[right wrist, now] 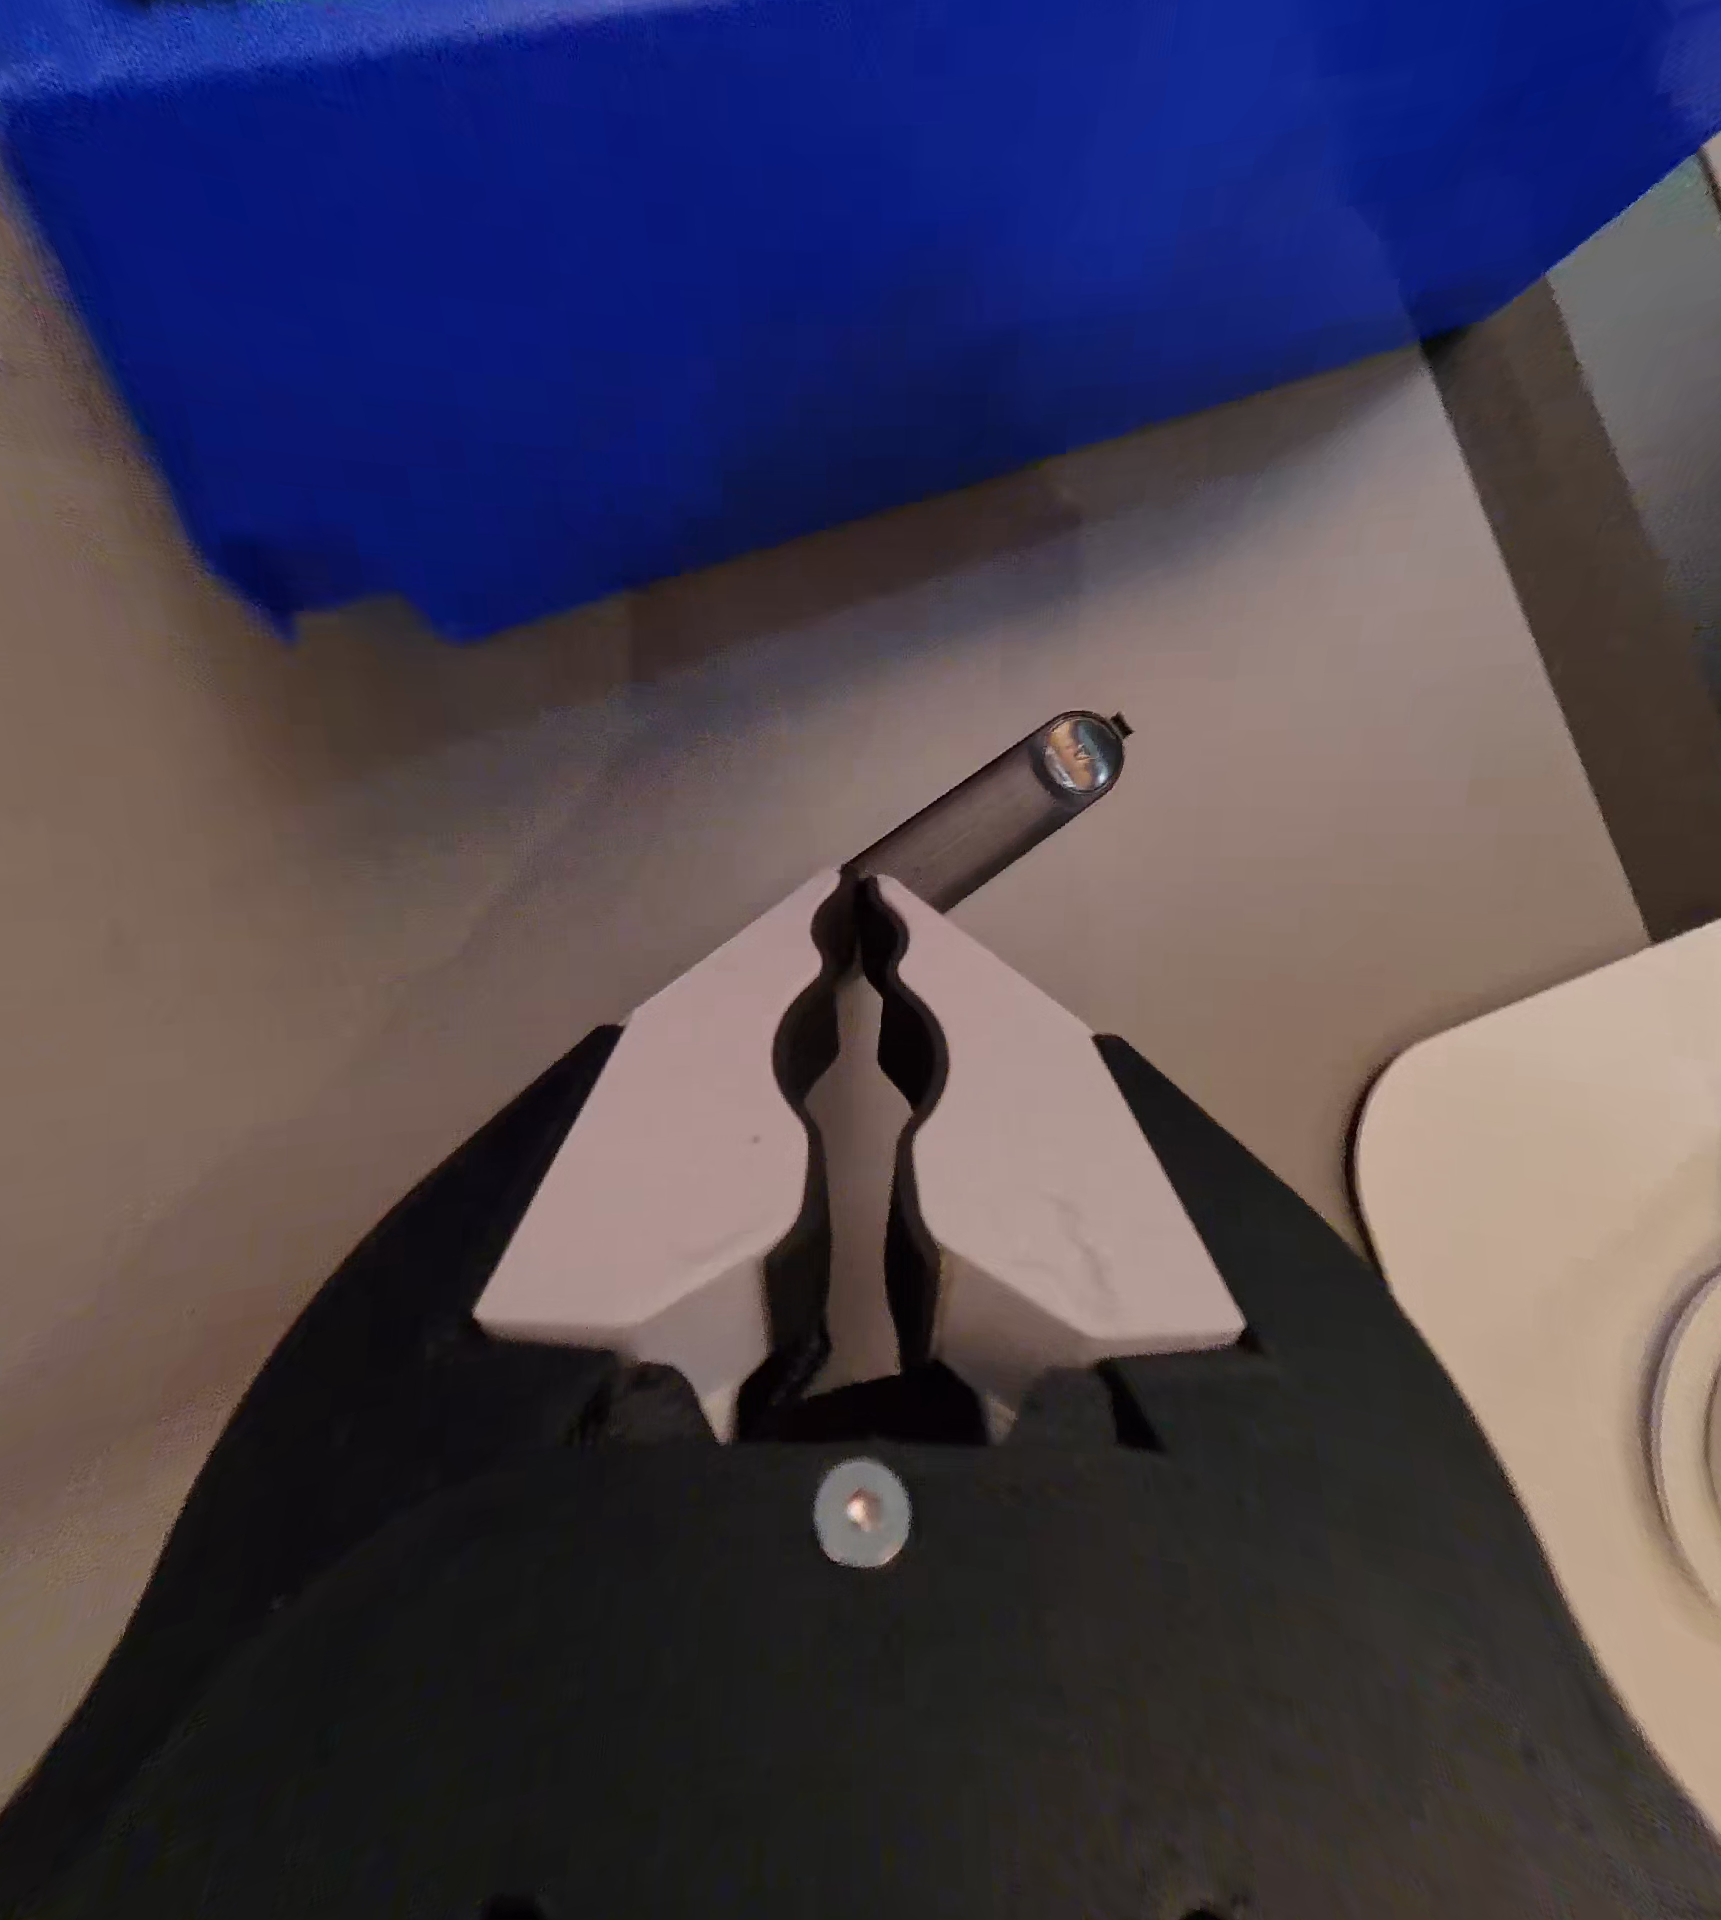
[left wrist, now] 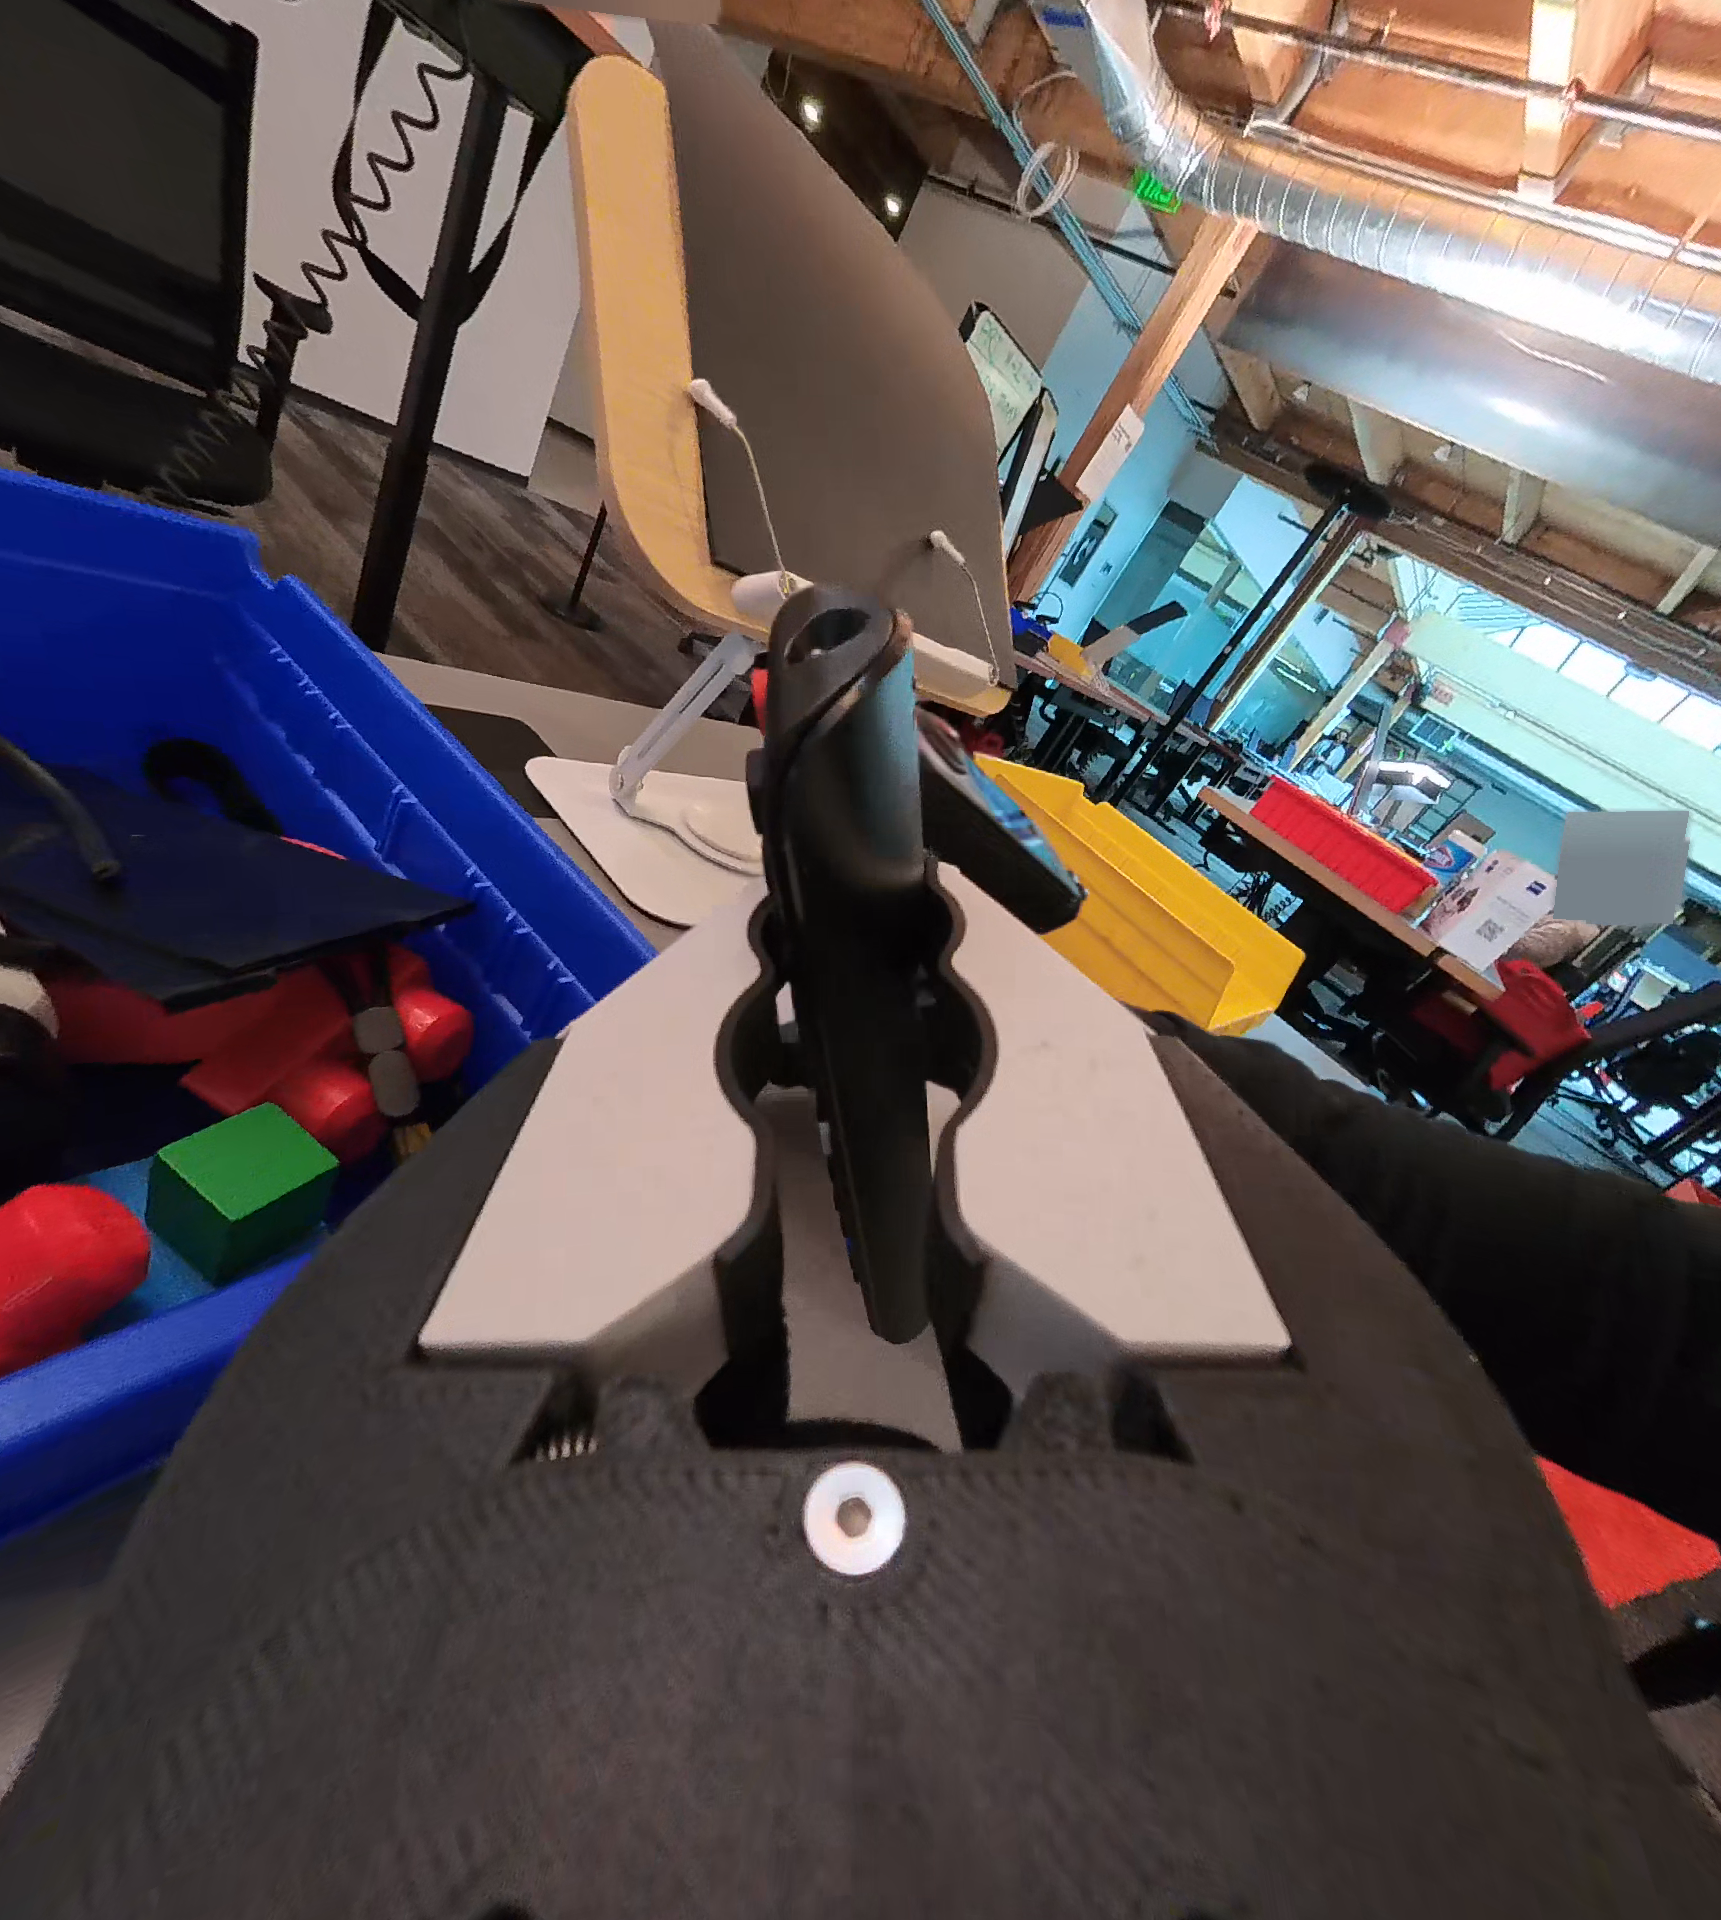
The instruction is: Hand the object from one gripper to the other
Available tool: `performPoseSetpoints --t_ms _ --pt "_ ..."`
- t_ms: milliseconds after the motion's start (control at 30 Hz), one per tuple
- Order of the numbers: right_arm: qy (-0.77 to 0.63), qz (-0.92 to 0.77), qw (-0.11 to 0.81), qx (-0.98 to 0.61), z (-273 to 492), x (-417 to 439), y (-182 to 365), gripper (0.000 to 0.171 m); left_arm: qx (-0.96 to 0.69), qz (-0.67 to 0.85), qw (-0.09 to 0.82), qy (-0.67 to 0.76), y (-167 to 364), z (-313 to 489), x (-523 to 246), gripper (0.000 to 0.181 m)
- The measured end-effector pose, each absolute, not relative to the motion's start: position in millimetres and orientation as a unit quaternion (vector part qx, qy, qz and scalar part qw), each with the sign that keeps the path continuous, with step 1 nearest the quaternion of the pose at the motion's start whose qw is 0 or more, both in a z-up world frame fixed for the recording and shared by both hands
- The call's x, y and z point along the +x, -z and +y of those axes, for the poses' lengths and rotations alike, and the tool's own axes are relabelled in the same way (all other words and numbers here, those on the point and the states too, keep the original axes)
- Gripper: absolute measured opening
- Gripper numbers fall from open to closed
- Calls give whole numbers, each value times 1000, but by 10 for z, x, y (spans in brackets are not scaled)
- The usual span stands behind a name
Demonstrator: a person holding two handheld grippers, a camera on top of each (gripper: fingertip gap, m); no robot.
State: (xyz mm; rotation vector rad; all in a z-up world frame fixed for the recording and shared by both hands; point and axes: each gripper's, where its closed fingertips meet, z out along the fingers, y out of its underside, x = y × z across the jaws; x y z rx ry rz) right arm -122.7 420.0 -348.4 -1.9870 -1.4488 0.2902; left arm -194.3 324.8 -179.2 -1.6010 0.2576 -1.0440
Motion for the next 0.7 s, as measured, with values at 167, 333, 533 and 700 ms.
performPoseSetpoints --t_ms 167,333,533,700 --pt "-100 -525 325 -780 4196 -1005 3393 63 -678 102 569 454 1804 3262 -1908 23" --pt "-36 -497 323 -804 4246 -943 3468 62 -682 104 570 447 1791 3271 -1901 23" --pt "-145 -416 335 -833 4236 -865 3540 19 -684 76 566 454 1868 3311 -1937 23" --pt "-163 -423 336 -825 4160 -781 3530 18 -668 45 569 478 1871 3328 -1939 23"
